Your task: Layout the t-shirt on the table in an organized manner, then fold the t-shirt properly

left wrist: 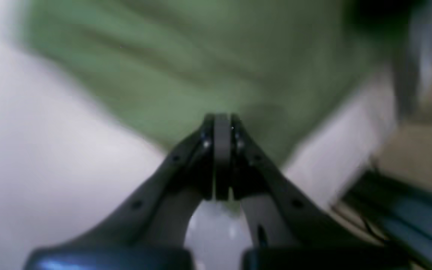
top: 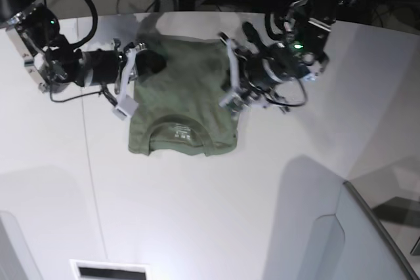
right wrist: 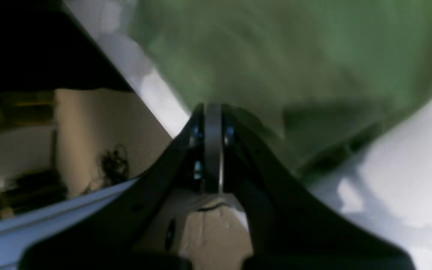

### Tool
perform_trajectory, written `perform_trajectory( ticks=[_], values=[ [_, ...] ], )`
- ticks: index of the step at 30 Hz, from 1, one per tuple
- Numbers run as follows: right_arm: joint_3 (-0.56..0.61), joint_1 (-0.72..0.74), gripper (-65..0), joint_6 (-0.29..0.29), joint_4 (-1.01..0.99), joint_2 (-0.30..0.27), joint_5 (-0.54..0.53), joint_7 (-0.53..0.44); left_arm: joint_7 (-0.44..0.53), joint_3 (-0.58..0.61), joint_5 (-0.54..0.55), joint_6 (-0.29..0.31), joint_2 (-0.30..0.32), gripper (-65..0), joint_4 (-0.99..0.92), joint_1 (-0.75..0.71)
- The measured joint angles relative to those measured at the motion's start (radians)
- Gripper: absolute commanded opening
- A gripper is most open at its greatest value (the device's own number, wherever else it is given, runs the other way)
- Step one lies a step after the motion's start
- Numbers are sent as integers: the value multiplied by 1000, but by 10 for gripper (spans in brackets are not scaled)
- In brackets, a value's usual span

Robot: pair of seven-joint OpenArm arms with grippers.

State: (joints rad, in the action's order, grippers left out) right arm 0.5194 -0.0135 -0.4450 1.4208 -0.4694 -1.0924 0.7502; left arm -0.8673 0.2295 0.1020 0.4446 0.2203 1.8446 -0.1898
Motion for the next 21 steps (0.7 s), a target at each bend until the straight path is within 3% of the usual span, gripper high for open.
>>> perform_trajectory(
  ticks=[1,5,8,10,13,17,21],
  values=[
    [-2,-12,-650,14,36,-20,-2,0,-5,-40,-5,-3,5,-650,39,-22],
    [-34,-102,-650,232,176,-113,23,11,0,-161,-12,0,23,-650,97,-147],
    [-87,-196,-650,319,329,-208,19,8,74,-176,-8,2,84,-650,95,-263],
    [-152,-279,-650,332,400,-241,6,-5,199,-195,-8,0,127,-650,97,-357],
    [-240,-415,-650,341,413,-248,20,4,288,-230,-14,-1,138,-650,95,-491],
    [-299,-583,-650,346,439,-245,252,6,338,-271,-8,0,129,-650,93,-617],
    [-294,-748,-650,340,465,-186,485,2,372,-270,-11,-3,132,-650,80,-706]
  ],
)
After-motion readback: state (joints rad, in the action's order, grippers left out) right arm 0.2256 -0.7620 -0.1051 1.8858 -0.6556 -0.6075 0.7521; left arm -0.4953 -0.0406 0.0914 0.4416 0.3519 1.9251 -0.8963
